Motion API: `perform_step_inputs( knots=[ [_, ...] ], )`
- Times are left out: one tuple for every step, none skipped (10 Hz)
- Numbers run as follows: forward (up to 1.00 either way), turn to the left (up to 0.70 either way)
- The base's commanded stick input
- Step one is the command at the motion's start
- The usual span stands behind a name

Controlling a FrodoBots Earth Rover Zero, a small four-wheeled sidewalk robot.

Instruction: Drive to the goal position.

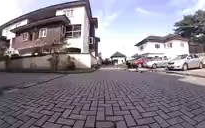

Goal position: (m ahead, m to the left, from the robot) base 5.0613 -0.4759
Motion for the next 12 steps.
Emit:
perform_step_inputs(
  knots=[
    [0.69,0.03],
    [0.69,0.03],
    [0.69,0.03],
    [0.69,0.03],
    [0.69,0.03],
    [0.69,0.03],
    [0.69,0.03],
    [0.69,0.03],
    [0.69,0.03],
    [0.69,0.03],
    [0.69,0.03],
    [0.69,0.03]
  ],
)
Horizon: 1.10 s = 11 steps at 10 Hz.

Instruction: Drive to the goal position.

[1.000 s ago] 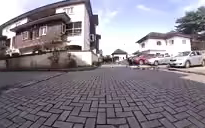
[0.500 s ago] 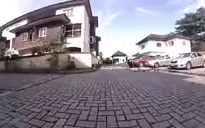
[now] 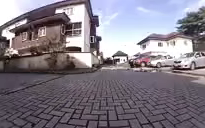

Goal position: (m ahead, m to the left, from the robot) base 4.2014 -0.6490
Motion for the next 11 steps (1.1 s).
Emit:
perform_step_inputs(
  knots=[
    [0.69,0.03],
    [0.69,0.03],
    [0.69,0.03],
    [0.69,0.03],
    [0.69,0.03],
    [0.69,0.03],
    [0.69,0.03],
    [0.69,0.03],
    [0.69,0.03],
    [0.69,0.03],
    [0.69,0.03]
  ],
)
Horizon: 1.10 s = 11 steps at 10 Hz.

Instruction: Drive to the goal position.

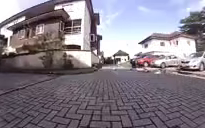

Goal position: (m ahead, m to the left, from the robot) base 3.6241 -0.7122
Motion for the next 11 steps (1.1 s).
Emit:
perform_step_inputs(
  knots=[
    [0.69,0.03],
    [0.69,0.03],
    [0.69,0.03],
    [0.69,0.03],
    [0.69,0.03],
    [0.69,0.03],
    [0.69,0.03],
    [0.69,0.03],
    [0.69,0.03],
    [0.69,0.03],
    [0.69,0.03]
  ],
)
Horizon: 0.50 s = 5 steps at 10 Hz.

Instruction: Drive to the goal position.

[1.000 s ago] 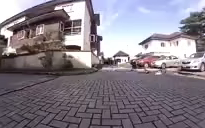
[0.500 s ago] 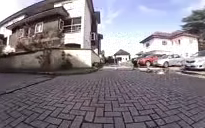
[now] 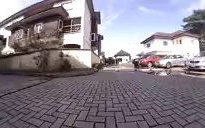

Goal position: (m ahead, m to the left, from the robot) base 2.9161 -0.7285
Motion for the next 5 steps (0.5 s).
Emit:
perform_step_inputs(
  knots=[
    [0.69,0.03],
    [0.69,0.03],
    [0.69,0.03],
    [0.69,0.03],
    [0.69,0.03]
  ],
)
